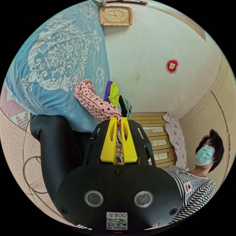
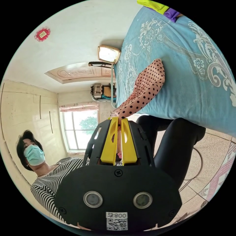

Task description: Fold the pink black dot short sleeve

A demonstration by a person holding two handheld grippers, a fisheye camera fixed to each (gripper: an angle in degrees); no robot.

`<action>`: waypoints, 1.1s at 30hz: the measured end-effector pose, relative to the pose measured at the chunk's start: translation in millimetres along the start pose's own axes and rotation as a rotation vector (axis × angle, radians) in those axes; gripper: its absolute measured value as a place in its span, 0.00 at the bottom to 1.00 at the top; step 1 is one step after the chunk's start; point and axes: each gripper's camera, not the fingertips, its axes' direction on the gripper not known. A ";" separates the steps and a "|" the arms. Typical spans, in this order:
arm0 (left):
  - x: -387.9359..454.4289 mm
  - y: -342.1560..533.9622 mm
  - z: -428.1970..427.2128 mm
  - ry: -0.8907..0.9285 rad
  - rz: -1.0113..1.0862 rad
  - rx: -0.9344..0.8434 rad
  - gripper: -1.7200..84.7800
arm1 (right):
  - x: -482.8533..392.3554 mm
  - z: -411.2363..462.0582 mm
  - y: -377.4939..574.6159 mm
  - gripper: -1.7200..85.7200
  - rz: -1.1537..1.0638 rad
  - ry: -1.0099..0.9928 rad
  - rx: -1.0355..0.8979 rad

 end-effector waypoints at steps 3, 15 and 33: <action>20.3 0.4 -3.2 0.007 0.020 -0.014 0.05 | 10.9 -24.0 17.3 0.04 -0.010 0.001 0.007; 114.4 -22.7 9.4 0.045 0.142 -0.087 0.05 | 44.3 -139.3 64.4 0.04 -0.128 -0.032 0.084; 258.5 -134.6 124.0 0.078 0.271 -0.270 0.05 | 103.4 -318.4 50.2 0.04 -0.305 -0.061 0.205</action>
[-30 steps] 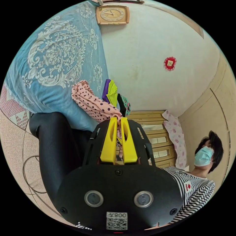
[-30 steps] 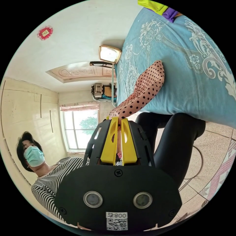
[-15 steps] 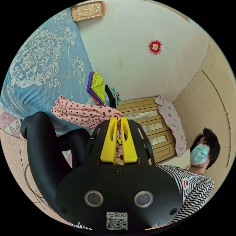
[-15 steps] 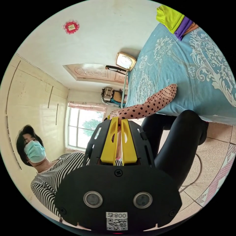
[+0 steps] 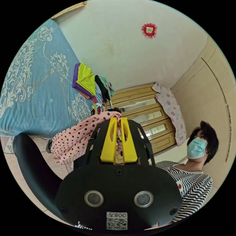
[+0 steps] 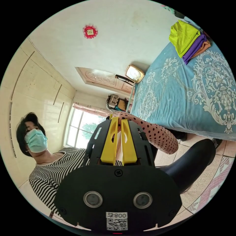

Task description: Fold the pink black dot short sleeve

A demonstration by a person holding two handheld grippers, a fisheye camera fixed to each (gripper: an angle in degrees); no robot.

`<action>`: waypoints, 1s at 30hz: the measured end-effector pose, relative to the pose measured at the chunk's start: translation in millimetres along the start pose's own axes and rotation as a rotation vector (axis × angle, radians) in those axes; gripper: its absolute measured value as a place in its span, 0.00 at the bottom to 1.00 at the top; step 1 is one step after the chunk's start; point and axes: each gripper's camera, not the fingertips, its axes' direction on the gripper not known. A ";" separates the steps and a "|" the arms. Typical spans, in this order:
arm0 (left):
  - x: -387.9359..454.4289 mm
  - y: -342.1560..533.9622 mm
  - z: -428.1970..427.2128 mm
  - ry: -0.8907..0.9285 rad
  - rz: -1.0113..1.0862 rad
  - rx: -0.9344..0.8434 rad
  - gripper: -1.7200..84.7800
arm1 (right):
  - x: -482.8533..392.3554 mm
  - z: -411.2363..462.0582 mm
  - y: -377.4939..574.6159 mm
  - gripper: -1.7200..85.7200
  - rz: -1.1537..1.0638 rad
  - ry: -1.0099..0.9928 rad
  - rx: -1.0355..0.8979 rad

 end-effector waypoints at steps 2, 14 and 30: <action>-0.3 -42.2 27.3 -0.030 0.000 -0.036 0.05 | 25.3 -23.6 -25.5 0.04 0.010 0.025 0.010; 81.3 -381.8 210.0 0.007 0.338 -0.018 0.05 | 47.1 -153.4 -353.3 0.04 -0.278 0.217 0.110; -83.3 -479.4 423.7 -0.380 0.086 -0.302 0.05 | 315.1 -163.8 -505.1 0.04 0.006 0.938 -0.020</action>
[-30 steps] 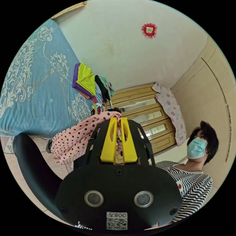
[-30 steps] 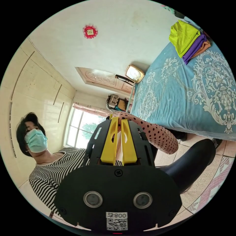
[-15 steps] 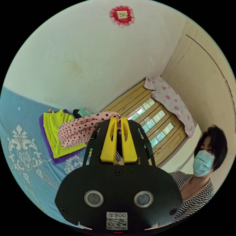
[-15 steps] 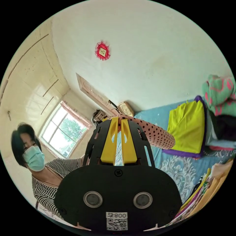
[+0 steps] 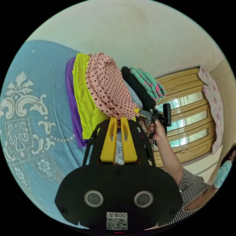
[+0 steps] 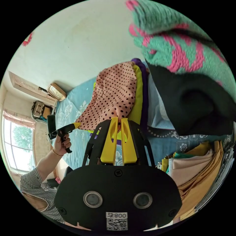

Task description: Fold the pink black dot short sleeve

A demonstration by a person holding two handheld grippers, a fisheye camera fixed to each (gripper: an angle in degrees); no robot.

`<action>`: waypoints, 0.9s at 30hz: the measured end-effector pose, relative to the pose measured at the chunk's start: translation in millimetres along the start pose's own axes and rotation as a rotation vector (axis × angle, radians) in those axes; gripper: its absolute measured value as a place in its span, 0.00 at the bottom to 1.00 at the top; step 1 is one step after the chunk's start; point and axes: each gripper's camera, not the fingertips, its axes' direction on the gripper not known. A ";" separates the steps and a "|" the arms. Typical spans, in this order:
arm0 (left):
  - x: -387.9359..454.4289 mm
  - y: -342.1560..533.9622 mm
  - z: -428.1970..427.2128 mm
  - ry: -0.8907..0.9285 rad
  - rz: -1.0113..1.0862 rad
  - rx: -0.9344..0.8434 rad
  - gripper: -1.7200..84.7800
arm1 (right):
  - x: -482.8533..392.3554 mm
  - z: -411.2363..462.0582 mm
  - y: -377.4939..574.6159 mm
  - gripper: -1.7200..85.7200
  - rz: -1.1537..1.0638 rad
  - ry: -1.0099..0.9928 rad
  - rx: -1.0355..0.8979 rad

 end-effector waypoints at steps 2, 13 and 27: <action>-1.5 0.0 7.7 0.033 0.009 0.020 0.06 | 16.8 33.6 8.0 0.05 0.001 0.037 -0.044; 18.6 -19.2 24.0 0.014 0.032 -0.017 0.07 | 45.5 45.4 52.7 0.08 -0.028 0.100 0.042; 100.4 -65.2 86.6 -0.244 0.160 -0.134 0.02 | 27.3 68.8 77.9 0.02 -0.093 0.294 0.062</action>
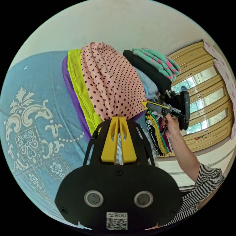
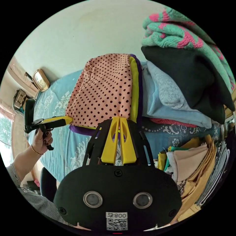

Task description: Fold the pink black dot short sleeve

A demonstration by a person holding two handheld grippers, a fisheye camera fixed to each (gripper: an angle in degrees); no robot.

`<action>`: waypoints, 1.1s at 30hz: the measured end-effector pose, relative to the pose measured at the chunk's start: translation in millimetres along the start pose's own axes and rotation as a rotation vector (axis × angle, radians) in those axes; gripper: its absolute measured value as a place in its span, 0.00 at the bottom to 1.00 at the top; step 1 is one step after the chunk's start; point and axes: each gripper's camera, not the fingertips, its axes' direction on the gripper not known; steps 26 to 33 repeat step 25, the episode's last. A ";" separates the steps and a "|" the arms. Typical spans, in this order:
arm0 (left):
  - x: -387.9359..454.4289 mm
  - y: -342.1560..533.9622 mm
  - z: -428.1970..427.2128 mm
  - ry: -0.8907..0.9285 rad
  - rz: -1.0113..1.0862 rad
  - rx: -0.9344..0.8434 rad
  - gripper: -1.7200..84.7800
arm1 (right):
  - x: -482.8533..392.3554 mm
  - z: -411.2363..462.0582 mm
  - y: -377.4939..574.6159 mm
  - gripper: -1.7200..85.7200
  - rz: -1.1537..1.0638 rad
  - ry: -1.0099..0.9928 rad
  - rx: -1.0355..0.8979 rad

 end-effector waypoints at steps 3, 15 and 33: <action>6.8 4.6 -7.6 0.050 -0.014 0.043 0.02 | 13.6 1.1 12.5 0.02 0.033 -0.047 0.009; 51.0 220.4 -26.7 0.360 -0.108 -0.167 0.02 | 19.4 -105.3 233.4 0.03 0.075 -0.189 0.156; 135.3 259.1 -17.9 0.513 -0.135 -0.210 0.02 | 121.9 -234.7 310.4 0.09 0.266 0.042 0.283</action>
